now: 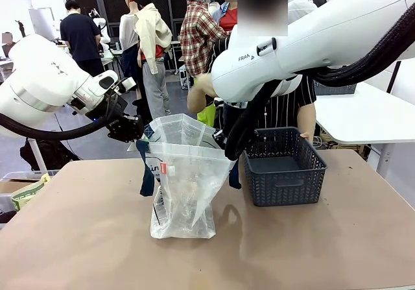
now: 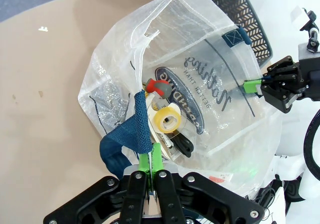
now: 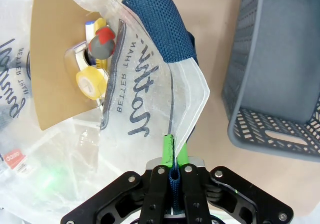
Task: Transfer purchased items from the store into the shopping bag.
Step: Move the Reusable shopping bag to the right side of the table.
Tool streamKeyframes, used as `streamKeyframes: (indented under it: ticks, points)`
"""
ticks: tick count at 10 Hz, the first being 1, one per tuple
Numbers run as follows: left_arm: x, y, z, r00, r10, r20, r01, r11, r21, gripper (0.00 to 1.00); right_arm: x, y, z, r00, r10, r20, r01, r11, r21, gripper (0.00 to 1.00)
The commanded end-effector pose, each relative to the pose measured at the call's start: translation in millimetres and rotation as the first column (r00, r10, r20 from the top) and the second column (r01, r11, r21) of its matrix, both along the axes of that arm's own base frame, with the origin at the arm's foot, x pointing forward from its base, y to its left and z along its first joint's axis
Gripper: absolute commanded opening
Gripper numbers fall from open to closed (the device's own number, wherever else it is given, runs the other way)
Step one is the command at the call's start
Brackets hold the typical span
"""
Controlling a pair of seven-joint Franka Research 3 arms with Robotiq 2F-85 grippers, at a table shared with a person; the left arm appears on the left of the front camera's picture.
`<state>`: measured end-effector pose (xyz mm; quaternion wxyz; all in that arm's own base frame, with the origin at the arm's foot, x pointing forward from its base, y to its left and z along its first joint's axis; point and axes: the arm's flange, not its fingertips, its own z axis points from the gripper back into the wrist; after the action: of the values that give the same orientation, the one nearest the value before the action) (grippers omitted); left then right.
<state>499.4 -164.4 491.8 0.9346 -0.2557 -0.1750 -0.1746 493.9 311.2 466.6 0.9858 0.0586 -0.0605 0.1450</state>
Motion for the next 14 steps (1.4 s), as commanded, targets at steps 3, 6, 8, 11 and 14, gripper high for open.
streamKeyframes:
  ticks: [3,6,8,11,14]
  points:
    - [-0.3,1.9,2.1,1.0,0.001,0.007,-0.001,1.0,0.0,0.0,-3.0,-2.0,-0.7,1.0,-0.005,-0.006,0.005,1.0,0.009,0.0]
    - [-0.3,1.9,2.1,1.0,0.001,0.007,-0.001,1.0,0.0,0.0,-3.0,-2.0,-0.7,1.0,-0.005,-0.006,0.005,1.0,0.009,0.0]
    - [-0.3,1.9,2.1,1.0,0.001,0.007,-0.001,1.0,0.0,0.0,-3.0,-2.0,-0.7,1.0,-0.005,-0.006,0.005,1.0,0.009,0.0]
    - [0.0,0.0,0.0,1.0,0.0,0.0,0.0,1.0,0.0,0.0,0.0,0.0,0.0,1.0,0.0,0.0,0.0,1.0,0.0,0.0]
    - [-5.8,-5.3,-7.9,0.999,0.0,0.038,0.006,0.987,-0.16,0.0,4.5,26.9,10.4,0.996,0.091,0.025,-0.093,0.992,0.08,0.0]
